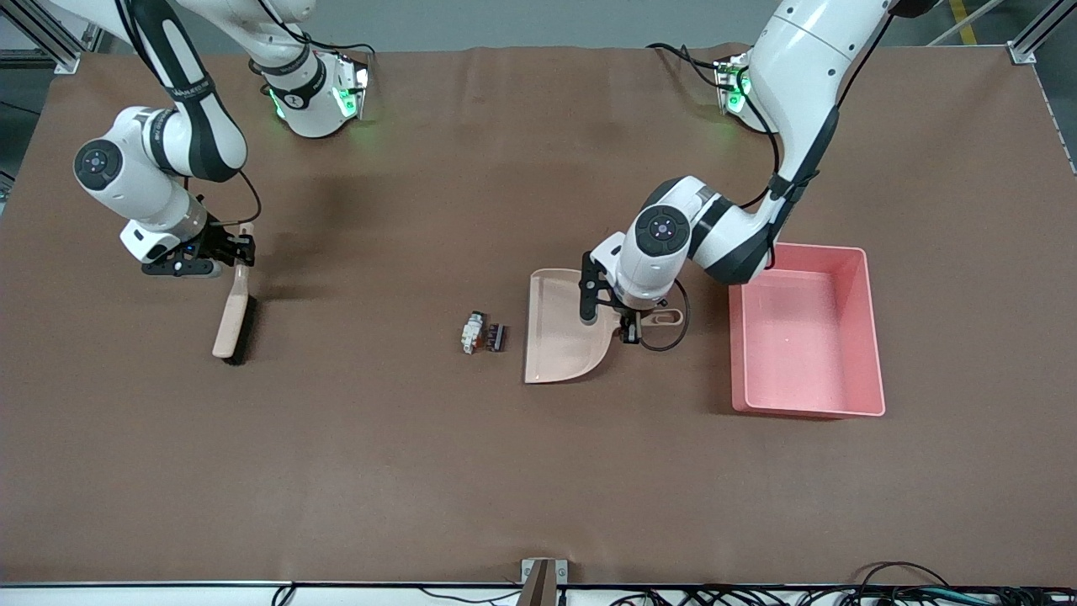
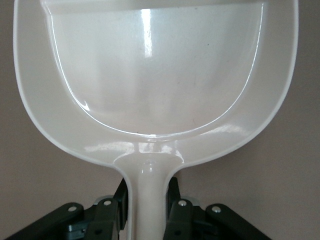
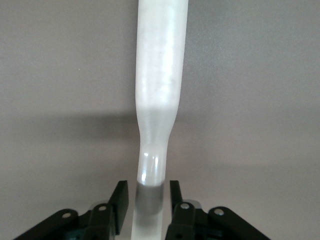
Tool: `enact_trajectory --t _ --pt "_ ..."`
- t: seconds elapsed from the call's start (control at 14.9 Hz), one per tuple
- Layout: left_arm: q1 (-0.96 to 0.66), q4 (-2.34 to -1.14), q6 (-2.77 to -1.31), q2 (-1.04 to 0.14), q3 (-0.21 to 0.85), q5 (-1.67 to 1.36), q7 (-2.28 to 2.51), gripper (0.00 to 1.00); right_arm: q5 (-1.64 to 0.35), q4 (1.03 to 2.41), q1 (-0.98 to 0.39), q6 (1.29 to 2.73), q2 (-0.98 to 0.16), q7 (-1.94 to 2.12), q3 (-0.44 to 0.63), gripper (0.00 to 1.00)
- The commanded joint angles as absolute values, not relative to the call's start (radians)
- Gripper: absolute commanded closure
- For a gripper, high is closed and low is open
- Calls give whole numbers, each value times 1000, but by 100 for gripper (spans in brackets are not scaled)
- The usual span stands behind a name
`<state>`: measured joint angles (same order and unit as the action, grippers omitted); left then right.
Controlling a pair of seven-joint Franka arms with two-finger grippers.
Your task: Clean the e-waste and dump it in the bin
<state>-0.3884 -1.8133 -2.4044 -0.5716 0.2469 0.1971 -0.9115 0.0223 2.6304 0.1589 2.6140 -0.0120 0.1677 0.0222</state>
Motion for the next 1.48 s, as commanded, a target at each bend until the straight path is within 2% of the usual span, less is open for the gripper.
enact_trajectory --t 0.0,0.94,1.01,1.21,1.28,1.41 --pt "-394 -1781 -2390 -591 244 212 -914 82 20 2661 155 2637 12 166 20 64" --pt "-399 -1778 -2390 -603 244 212 -908 81 20 2663 152 2703 -40 166 20 63" --pt "-402 -1778 -2390 -603 244 212 -908 81 20 2663 152 2703 -40 166 20 68" --pt "-402 -1778 -2390 -606 244 212 -908 81 20 2660 152 2697 -40 164 20 93" --pt "-402 -1778 -2390 -607 244 212 -908 81 20 2660 152 2694 -38 164 20 97" --pt "-402 -1775 -2388 -607 244 212 -908 81 20 2655 152 2689 -37 163 20 100"
